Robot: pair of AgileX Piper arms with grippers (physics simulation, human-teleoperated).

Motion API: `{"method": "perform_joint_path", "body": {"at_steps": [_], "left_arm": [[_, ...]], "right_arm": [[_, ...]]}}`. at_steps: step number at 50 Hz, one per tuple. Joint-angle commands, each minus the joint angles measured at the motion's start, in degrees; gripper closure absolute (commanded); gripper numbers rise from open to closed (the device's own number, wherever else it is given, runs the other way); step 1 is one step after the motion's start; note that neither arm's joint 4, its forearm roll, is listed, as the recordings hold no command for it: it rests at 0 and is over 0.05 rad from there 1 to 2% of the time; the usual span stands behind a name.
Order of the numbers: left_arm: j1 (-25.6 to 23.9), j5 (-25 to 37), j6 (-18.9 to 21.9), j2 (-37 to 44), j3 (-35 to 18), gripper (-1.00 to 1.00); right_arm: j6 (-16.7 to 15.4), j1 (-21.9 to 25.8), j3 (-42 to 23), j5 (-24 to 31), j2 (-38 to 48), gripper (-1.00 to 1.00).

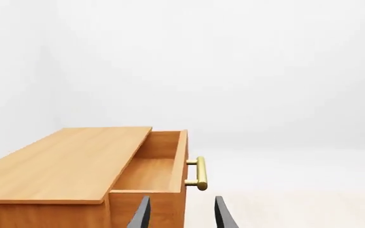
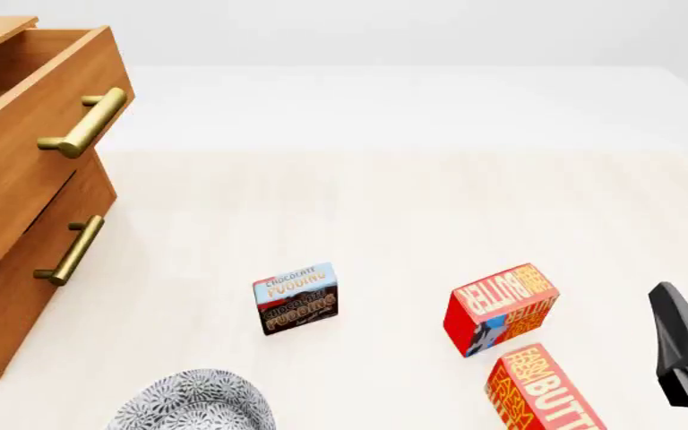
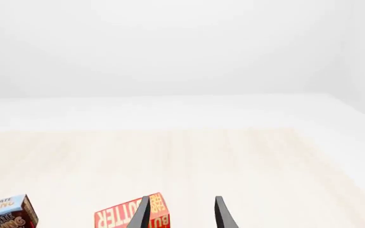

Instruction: Put the chocolate pudding in the top drawer of the cabinet and close it.

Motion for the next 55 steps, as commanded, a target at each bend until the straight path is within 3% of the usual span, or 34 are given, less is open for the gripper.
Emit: {"method": "perform_joint_path", "body": {"at_steps": [1, 16, 27, 31, 33, 38, 40, 55], "left_arm": [[0.98, 1.73, 0.96, 1.28, -7.17, -1.0], [0.16, 4.46, 2.05, 6.88, -18.27, -1.0], [-0.09, 9.72, 3.63, 12.62, -29.91, -1.0], [0.31, 12.24, 1.28, 16.27, -33.06, -1.0], [0.31, 12.42, 3.57, 15.7, -34.07, -1.0], [0.75, 14.01, 3.42, 18.05, -36.86, -1.0], [1.81, 14.28, 5.47, 18.62, -37.83, -1.0], [1.74, 22.04, 6.98, 29.95, -48.05, -1.0]], "right_arm": [[0.0, 0.01, -0.02, 0.38, -0.36, -1.0], [0.0, 0.02, -0.06, 1.03, -0.98, -1.0], [0.0, 0.02, -0.05, 1.0, -0.94, -1.0], [0.0, 0.04, -0.05, 1.0, -0.94, -1.0], [0.01, 0.03, -0.05, 1.0, -0.94, -1.0], [0.01, 0.04, -0.05, 1.0, -0.94, -1.0], [0.0, 0.02, -0.05, 1.0, -0.94, -1.0], [0.01, 0.03, -0.05, 0.99, -0.95, -1.0]]}}
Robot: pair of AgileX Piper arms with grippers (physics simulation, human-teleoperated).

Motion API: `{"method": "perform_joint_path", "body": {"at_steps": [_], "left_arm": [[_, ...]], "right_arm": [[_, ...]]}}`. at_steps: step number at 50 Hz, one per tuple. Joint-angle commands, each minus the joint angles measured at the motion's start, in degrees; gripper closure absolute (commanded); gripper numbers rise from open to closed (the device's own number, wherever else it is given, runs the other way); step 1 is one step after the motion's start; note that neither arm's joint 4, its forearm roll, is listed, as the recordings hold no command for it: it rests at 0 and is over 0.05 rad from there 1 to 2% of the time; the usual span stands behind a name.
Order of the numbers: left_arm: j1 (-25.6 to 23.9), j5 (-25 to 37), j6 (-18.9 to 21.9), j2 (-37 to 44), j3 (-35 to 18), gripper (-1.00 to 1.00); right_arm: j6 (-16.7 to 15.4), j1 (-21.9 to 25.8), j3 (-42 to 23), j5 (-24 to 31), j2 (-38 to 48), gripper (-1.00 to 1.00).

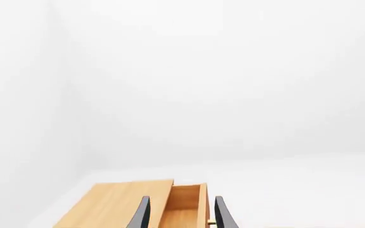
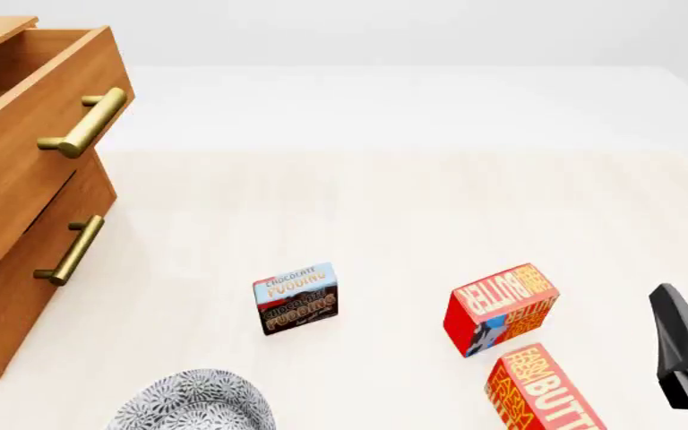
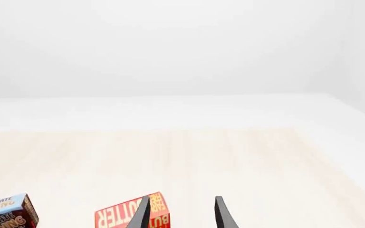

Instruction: Put the chocolate pudding in the top drawer of the cabinet and close it.

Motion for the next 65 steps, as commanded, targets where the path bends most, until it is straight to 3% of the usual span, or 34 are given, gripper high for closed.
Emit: {"method": "perform_joint_path", "body": {"at_steps": [1, 10, 20, 28, 30, 33, 37, 50, 65], "left_arm": [[-0.37, 6.15, 2.23, 7.64, -7.96, -1.0], [-1.24, 11.77, 0.85, 12.09, -13.39, -1.0], [-1.16, 16.43, 3.34, 15.52, -16.4, -1.0], [-2.02, 20.14, 1.94, 18.47, -19.5, -1.0], [-4.27, 23.03, -1.76, 20.72, -21.9, -1.0], [-2.96, 23.21, 0.45, 21.13, -22.84, -1.0], [-3.57, 24.89, -0.98, 23.79, -24.42, -1.0], [-0.56, 26.14, -2.85, 28.7, -22.47, -1.0], [0.34, 30.35, -4.77, 31.93, -25.04, -1.0]], "right_arm": [[0.0, 0.01, 0.0, 0.01, 0.0, -1.0], [0.0, -0.01, 0.0, 0.01, -0.01, -1.0], [-0.01, -0.01, 0.0, 0.01, -0.01, -1.0], [-0.01, -0.01, 0.0, 0.01, -0.01, -1.0], [-0.01, -0.01, 0.0, 0.01, 0.0, -1.0], [-0.01, 0.0, 0.0, 0.0, -0.01, -1.0], [0.02, -0.02, 0.0, 0.01, 0.0, -1.0], [-0.02, 0.07, 0.03, -0.45, 0.42, -1.0], [-0.02, 0.08, 0.04, -0.73, 0.7, -1.0]]}}
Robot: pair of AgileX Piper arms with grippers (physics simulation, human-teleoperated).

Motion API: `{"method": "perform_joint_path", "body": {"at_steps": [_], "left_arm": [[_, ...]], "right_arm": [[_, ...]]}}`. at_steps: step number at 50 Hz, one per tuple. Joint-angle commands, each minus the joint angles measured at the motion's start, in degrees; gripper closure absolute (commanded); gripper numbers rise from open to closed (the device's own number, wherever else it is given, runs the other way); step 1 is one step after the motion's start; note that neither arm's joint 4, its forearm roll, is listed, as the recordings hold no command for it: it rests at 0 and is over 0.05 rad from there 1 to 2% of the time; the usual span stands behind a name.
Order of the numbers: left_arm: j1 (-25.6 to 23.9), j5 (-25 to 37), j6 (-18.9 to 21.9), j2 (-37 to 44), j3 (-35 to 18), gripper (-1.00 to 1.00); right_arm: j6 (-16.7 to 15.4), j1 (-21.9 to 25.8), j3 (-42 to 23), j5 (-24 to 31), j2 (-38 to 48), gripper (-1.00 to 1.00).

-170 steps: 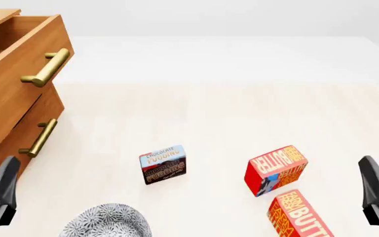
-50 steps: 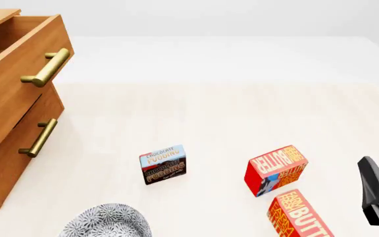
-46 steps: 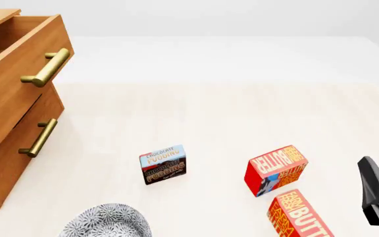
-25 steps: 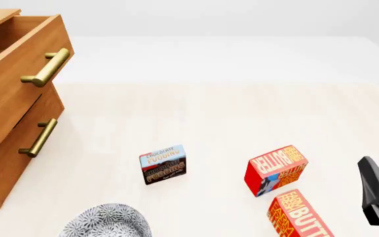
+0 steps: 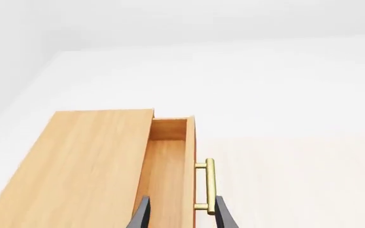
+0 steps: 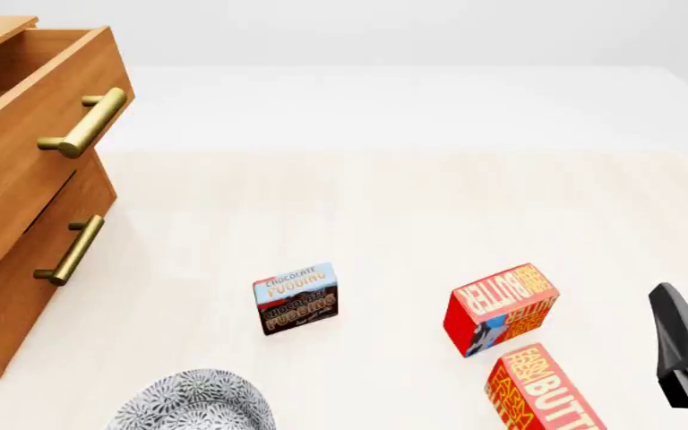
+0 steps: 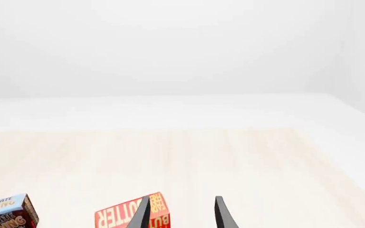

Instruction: Put the chocolate pudding in the top drawer of the cabinet and close it.

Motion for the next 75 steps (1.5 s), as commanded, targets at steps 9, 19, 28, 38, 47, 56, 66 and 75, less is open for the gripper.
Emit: {"method": "perform_joint_path", "body": {"at_steps": [9, 19, 28, 38, 47, 56, 66, 75], "left_arm": [[0.04, 3.94, -2.84, 3.5, -0.35, -1.0], [-0.57, 4.75, -3.62, 6.46, -0.08, -1.0], [0.29, 5.17, -3.96, 7.22, 0.02, -1.0], [1.22, 4.95, -4.44, 8.98, 0.2, -1.0], [1.28, 2.77, -4.04, 9.3, 3.22, -1.0], [1.42, 0.39, -2.96, 9.48, 6.84, -1.0], [1.73, -2.08, -2.47, 9.42, 11.73, -1.0], [1.05, -4.63, -2.62, 9.87, 16.0, -1.0]], "right_arm": [[0.0, 0.02, 0.0, -0.23, 0.22, -1.0], [0.0, 0.03, 0.01, -0.14, 0.11, -1.0], [0.0, 0.03, 0.02, 0.08, -0.1, -1.0], [0.0, 0.03, 0.02, 0.18, -0.21, -1.0], [0.01, 0.03, 0.02, 0.16, -0.2, -1.0], [0.0, 0.04, 0.02, 0.16, -0.18, -1.0], [0.0, 0.04, 0.02, 0.16, -0.2, -1.0], [0.0, 0.04, 0.02, 0.15, -0.17, -1.0]]}}
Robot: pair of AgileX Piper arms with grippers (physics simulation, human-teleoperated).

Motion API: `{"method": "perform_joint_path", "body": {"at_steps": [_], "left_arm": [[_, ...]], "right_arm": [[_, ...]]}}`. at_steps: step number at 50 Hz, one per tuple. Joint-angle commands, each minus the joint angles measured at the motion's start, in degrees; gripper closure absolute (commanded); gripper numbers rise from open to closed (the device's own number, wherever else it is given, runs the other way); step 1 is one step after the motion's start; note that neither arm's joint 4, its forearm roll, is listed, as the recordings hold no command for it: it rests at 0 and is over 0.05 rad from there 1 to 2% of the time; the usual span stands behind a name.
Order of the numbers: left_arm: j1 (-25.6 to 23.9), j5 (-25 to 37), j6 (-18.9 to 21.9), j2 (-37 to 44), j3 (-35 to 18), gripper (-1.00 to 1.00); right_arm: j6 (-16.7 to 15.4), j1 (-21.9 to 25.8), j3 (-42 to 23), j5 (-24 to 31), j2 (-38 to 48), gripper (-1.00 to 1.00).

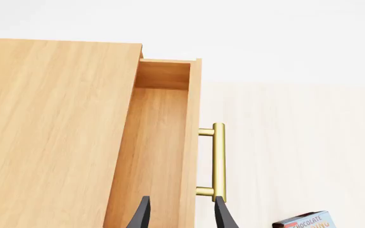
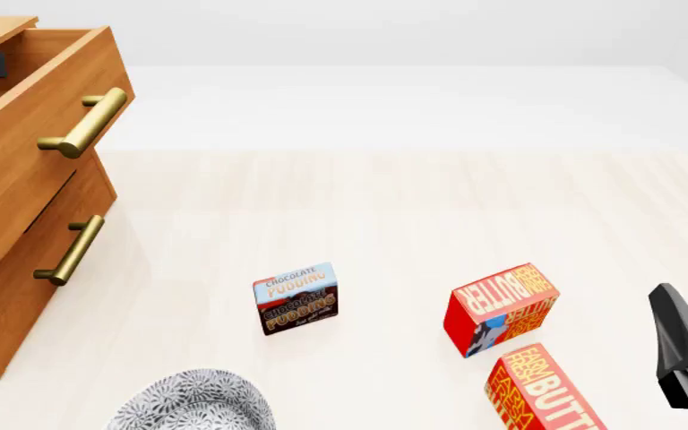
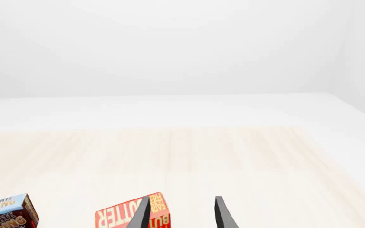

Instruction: Put the chocolate pudding in the top drawer of the cabinet and close it.

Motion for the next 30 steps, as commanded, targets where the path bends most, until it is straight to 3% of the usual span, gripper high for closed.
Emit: {"method": "perform_joint_path", "body": {"at_steps": [1, 30], "left_arm": [[-0.53, -3.14, 0.01, 0.52, 5.44, -1.0], [-3.48, -6.37, -1.3, 1.66, 9.12, -1.0]], "right_arm": [[0.0, 0.01, 0.0, 0.0, 0.0, -1.0], [0.0, 0.0, 0.0, 0.0, 0.0, -1.0]]}}
